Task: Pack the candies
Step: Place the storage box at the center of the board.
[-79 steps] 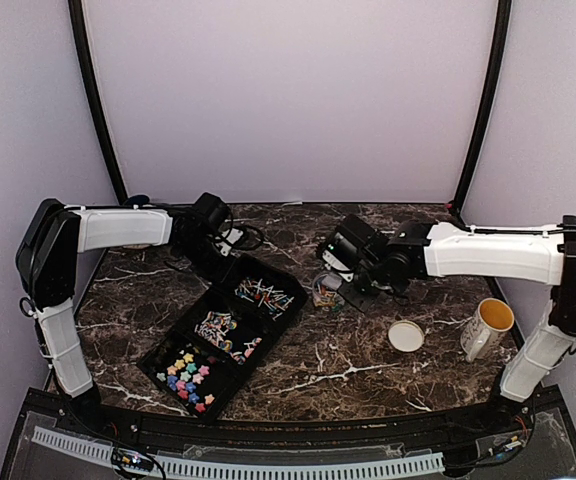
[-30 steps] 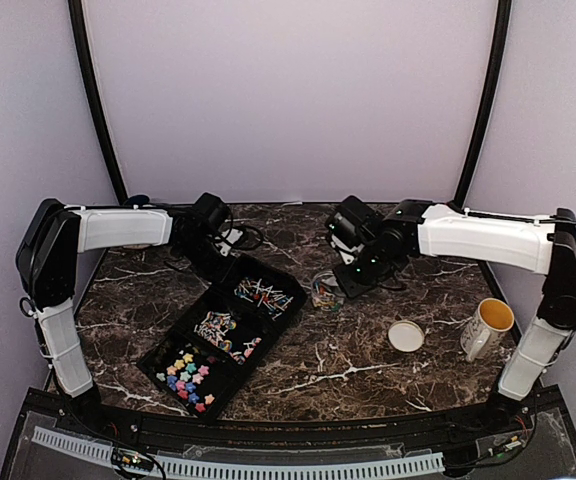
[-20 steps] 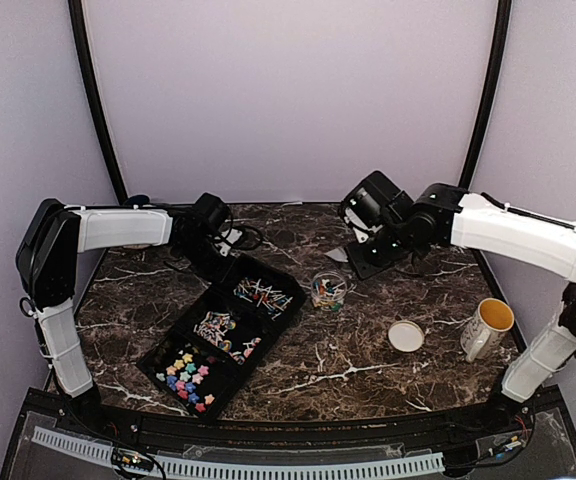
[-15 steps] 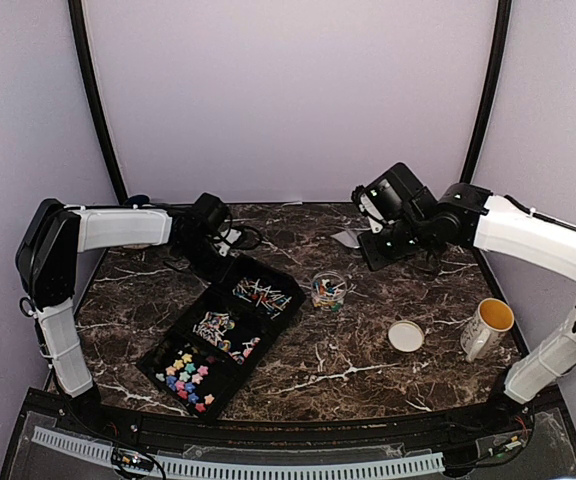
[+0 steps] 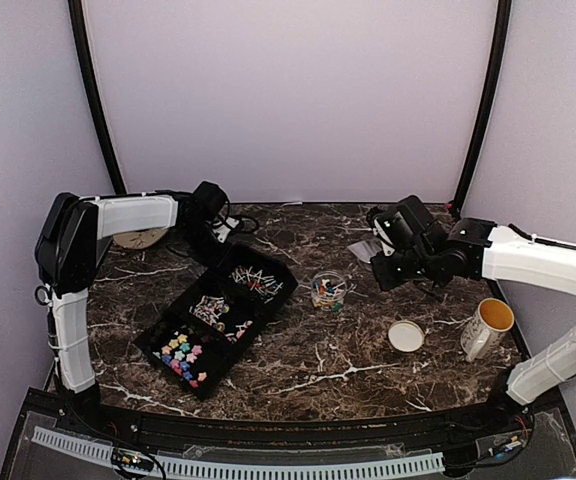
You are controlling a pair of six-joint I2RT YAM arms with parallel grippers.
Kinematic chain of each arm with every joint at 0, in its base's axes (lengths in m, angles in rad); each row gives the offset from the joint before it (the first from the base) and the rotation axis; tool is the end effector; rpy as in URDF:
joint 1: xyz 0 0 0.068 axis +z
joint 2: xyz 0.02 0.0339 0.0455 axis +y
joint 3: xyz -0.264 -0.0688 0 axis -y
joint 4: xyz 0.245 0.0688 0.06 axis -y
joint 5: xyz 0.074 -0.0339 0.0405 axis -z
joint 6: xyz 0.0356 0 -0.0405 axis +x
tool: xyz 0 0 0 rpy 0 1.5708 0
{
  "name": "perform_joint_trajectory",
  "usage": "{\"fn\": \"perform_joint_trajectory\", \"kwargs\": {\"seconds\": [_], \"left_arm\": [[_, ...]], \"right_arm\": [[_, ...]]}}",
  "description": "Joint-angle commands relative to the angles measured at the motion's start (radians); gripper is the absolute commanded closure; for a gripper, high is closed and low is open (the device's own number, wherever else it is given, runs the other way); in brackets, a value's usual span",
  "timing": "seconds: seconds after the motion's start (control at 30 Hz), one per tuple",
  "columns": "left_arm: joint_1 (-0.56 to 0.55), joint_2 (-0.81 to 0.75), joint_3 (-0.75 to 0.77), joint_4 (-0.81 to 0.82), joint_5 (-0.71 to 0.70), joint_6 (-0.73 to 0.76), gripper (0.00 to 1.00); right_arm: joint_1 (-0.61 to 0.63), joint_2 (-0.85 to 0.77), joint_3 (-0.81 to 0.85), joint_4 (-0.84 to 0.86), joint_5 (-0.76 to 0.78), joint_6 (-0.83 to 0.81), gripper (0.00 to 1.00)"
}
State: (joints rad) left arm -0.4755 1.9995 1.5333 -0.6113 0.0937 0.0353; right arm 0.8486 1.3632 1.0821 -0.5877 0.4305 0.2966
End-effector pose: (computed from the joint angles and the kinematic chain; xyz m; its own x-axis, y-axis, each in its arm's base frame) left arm 0.3785 -0.1986 0.2007 -0.7651 0.4335 -0.4761 0.5225 0.8501 -0.0656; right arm 0.2004 0.2050 0.2803 -0.6299 -0.3132 -0.7107 -0.3342 0.9353 -0.1160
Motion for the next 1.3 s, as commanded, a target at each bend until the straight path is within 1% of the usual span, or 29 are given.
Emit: {"fn": "perform_joint_trajectory", "kwargs": {"seconds": [0.0, 0.17, 0.23, 0.3, 0.37, 0.43, 0.47, 0.6, 0.67, 0.73, 0.8, 0.9, 0.97, 1.1, 1.27], "left_arm": [[-0.005, 0.063, 0.126, -0.018, -0.023, 0.058, 1.00], [-0.006, 0.150, 0.260, -0.046, -0.036, 0.065, 0.98], [-0.006, 0.170, 0.289, -0.054, -0.041, 0.067, 0.93], [-0.005, 0.180, 0.309, -0.058, -0.046, 0.069, 0.81], [-0.006, 0.183, 0.325, -0.062, -0.061, 0.068, 0.66], [-0.006, 0.183, 0.340, -0.071, -0.077, 0.066, 0.55], [-0.006, 0.183, 0.352, -0.079, -0.087, 0.062, 0.50], [-0.005, 0.173, 0.426, -0.149, -0.111, 0.025, 0.38], [-0.006, 0.145, 0.450, -0.176, -0.121, -0.013, 0.31], [-0.005, 0.100, 0.442, -0.183, -0.127, -0.061, 0.23], [-0.011, 0.047, 0.409, -0.186, -0.123, -0.116, 0.17], [-0.029, -0.050, 0.294, -0.148, -0.137, -0.178, 0.08], [-0.045, -0.113, 0.208, -0.115, -0.154, -0.213, 0.07], [-0.068, -0.238, 0.052, -0.109, -0.185, -0.313, 0.05], [-0.132, -0.385, -0.120, -0.090, -0.232, -0.444, 0.01]], "right_arm": [[-0.009, -0.065, -0.033, 0.086, 0.029, -0.010, 1.00], [-0.010, -0.109, -0.065, 0.083, 0.030, -0.007, 1.00], [-0.010, -0.123, -0.075, 0.082, 0.036, -0.005, 1.00], [-0.012, -0.134, -0.089, 0.082, 0.039, -0.003, 1.00], [-0.012, -0.145, -0.104, 0.087, 0.042, -0.001, 1.00], [-0.012, -0.151, -0.114, 0.092, 0.040, -0.002, 1.00], [-0.013, -0.154, -0.117, 0.093, 0.039, -0.002, 1.00], [-0.013, -0.161, -0.123, 0.097, 0.039, -0.004, 1.00], [-0.013, -0.165, -0.124, 0.100, 0.038, -0.008, 1.00], [-0.013, -0.167, -0.123, 0.101, 0.040, -0.012, 1.00], [-0.014, -0.167, -0.124, 0.105, 0.042, -0.017, 1.00], [-0.015, -0.164, -0.123, 0.110, 0.047, -0.026, 1.00], [-0.015, -0.161, -0.123, 0.114, 0.048, -0.031, 1.00], [-0.016, -0.156, -0.119, 0.118, 0.046, -0.042, 1.00], [-0.019, -0.133, -0.108, 0.125, 0.046, -0.059, 1.00]]}}
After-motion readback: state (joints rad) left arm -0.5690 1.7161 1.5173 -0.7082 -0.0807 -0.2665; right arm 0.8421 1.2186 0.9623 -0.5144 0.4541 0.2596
